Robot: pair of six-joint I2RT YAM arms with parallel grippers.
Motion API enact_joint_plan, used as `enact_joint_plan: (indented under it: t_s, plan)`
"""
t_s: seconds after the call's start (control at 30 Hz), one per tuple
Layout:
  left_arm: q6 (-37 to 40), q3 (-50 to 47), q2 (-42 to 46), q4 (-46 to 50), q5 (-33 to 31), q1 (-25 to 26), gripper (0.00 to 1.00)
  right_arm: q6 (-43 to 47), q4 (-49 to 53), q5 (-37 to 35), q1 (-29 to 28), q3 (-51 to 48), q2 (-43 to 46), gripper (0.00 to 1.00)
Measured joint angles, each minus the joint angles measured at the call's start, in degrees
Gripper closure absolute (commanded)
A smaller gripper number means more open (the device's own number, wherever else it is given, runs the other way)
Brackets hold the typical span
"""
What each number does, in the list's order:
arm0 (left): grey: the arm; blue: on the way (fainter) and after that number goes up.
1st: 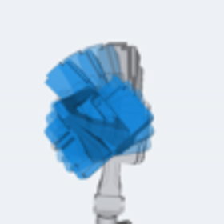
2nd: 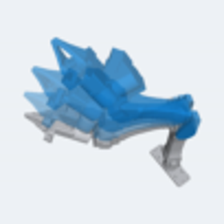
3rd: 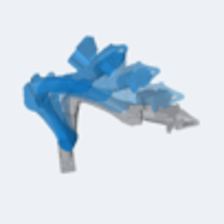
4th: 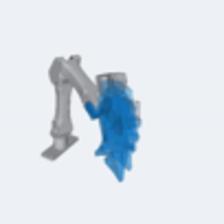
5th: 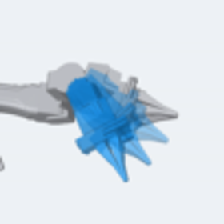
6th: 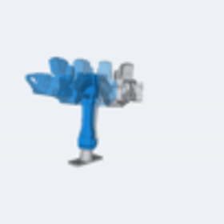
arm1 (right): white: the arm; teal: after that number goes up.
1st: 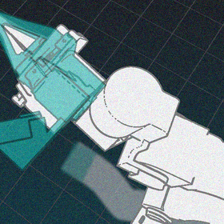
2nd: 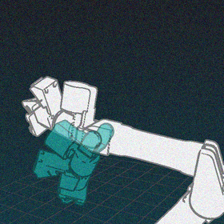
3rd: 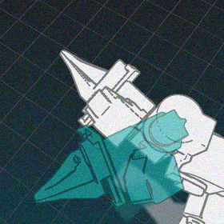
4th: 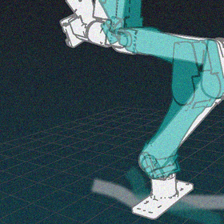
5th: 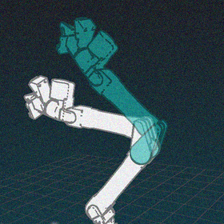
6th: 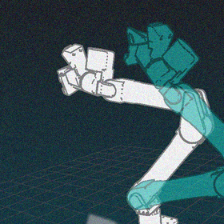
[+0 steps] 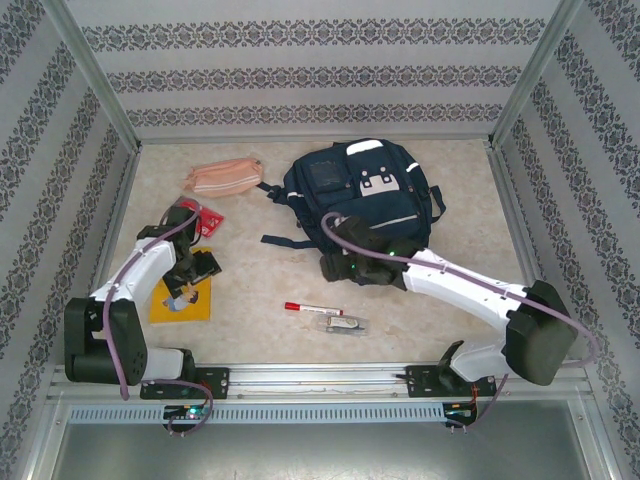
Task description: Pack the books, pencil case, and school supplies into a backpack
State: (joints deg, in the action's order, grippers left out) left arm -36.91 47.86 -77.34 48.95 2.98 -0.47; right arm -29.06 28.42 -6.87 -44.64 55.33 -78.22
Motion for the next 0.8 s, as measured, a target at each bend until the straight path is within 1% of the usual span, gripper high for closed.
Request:
enact_joint_plan:
  t_s: [0.1, 0.17, 0.23, 0.27, 0.3, 0.37, 0.4, 0.43, 0.53, 0.63, 0.77, 0.8]
  plan:
    - [0.0, -2.5, -1.9, -1.4, -0.7, 0.0, 0.21, -3.9, 0.0, -0.2, 6.2, -1.4, 3.1, 0.27]
    - [0.0, -3.8, -3.6, -2.4, -0.3, 0.0, 0.21, -4.9, 0.2, 0.2, 9.4, -2.2, 4.7, 0.28]
    - [0.0, -4.9, -3.8, -3.7, 0.6, 0.0, 0.21, -5.5, 0.7, 1.4, 13.2, -2.2, 5.0, 0.31]
    - [0.0, -4.9, -3.6, -3.8, 1.0, 0.0, 0.21, -6.5, 1.3, 2.3, 15.8, -2.2, 4.8, 0.34]
    - [0.2, -4.7, -3.3, -4.0, 2.0, -0.1, 0.20, -7.8, 2.1, 3.6, 18.8, -2.2, 4.4, 0.34]
    - [0.7, -4.1, -2.3, -4.0, 3.2, 0.0, 0.19, -12.8, 4.3, 6.5, 25.3, -2.2, 3.6, 0.34]
    - [1.0, -3.7, -1.3, -4.0, 3.4, 0.0, 0.19, -15.7, 5.2, 7.8, 28.1, -2.2, 3.3, 0.35]
    - [1.2, -3.3, -0.4, -4.0, 3.3, 0.0, 0.19, -18.4, 5.7, 9.0, 29.7, -2.3, 3.3, 0.38]
    - [2.0, -3.1, 2.7, -4.2, 2.4, 0.0, 0.18, -26.7, 3.7, 12.5, 30.5, -2.8, 3.3, 0.46]
    - [2.2, -3.1, 2.6, -4.2, 1.1, 0.0, 0.18, -32.9, 0.2, 15.0, 30.6, -3.2, 2.2, 0.48]
    - [2.2, -4.3, 0.7, -5.3, 0.2, 0.0, 0.18, -39.3, -4.7, 16.8, 30.7, -3.2, -3.6, 0.46]
    - [2.2, -4.8, 0.2, -5.4, 0.2, 0.0, 0.18, -40.5, -5.7, 17.0, 30.7, -3.2, -5.4, 0.48]
